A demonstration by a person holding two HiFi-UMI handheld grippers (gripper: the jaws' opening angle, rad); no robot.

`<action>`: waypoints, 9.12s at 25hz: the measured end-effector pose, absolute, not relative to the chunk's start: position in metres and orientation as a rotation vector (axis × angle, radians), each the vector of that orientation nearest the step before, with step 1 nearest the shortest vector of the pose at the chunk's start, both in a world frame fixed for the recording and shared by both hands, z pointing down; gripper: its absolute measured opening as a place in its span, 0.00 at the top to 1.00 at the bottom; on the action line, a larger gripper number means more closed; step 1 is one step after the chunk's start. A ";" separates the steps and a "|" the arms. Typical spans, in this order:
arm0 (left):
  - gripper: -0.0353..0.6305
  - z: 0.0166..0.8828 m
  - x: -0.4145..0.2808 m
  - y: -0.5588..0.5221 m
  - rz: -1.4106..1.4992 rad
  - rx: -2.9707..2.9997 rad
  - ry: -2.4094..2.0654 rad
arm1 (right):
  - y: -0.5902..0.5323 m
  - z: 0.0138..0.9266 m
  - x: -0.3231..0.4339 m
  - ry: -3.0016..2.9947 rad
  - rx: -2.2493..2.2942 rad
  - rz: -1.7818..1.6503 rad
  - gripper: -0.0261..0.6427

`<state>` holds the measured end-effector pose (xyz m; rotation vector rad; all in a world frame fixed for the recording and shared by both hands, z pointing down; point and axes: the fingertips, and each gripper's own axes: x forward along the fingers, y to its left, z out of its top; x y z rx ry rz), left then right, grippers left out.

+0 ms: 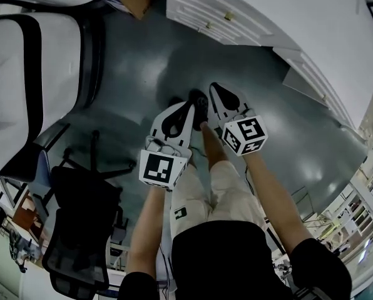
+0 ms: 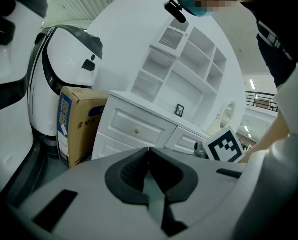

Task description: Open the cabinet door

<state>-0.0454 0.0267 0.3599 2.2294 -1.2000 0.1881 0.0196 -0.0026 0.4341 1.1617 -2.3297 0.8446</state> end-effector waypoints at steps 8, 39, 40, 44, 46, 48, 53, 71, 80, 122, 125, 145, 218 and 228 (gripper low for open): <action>0.91 0.386 -0.051 0.005 0.151 2.182 -1.227 | -0.028 0.505 0.027 -2.252 1.170 0.869 0.94; 0.91 0.434 -0.064 -0.007 0.096 2.050 -1.282 | -0.148 0.653 0.036 -2.025 1.385 0.956 0.82; 0.91 0.435 -0.064 -0.008 0.096 2.051 -1.282 | -0.150 0.656 0.036 -2.019 1.392 0.968 0.82; 0.91 0.440 -0.062 -0.009 0.097 2.049 -1.280 | -0.159 0.664 0.038 -2.006 1.419 0.955 0.78; 0.91 0.442 -0.063 -0.010 0.099 2.047 -1.280 | -0.162 0.666 0.039 -2.000 1.435 0.932 0.76; 0.91 0.443 -0.064 -0.011 0.102 2.048 -1.279 | -0.165 0.668 0.039 -1.991 1.454 0.926 0.73; 0.91 0.445 -0.061 -0.010 0.119 2.057 -1.267 | -0.174 0.676 0.048 -1.928 1.554 0.981 0.71; 0.91 0.456 -0.061 -0.008 0.153 2.044 -1.253 | -0.202 0.694 0.061 -1.813 1.721 1.147 0.75; 0.91 0.461 -0.058 -0.004 0.160 2.047 -1.237 | -0.207 0.698 0.065 -1.784 1.748 1.163 0.84; 0.91 0.463 -0.076 0.028 0.218 2.020 -1.268 | -0.107 0.698 0.025 -1.741 1.662 1.397 0.83; 0.91 0.465 -0.081 0.032 0.227 2.009 -1.279 | -0.096 0.698 0.020 -1.728 1.654 1.405 0.83; 0.91 0.489 -0.113 0.081 0.309 1.947 -1.307 | -0.025 0.701 -0.009 -1.686 1.586 1.470 0.83; 0.91 0.338 -0.080 0.088 0.452 2.125 -1.163 | 0.092 0.468 0.019 -1.754 1.389 1.446 0.90; 0.91 0.288 -0.021 0.102 0.492 2.165 -1.121 | 0.103 0.393 0.077 -1.886 1.308 1.312 0.94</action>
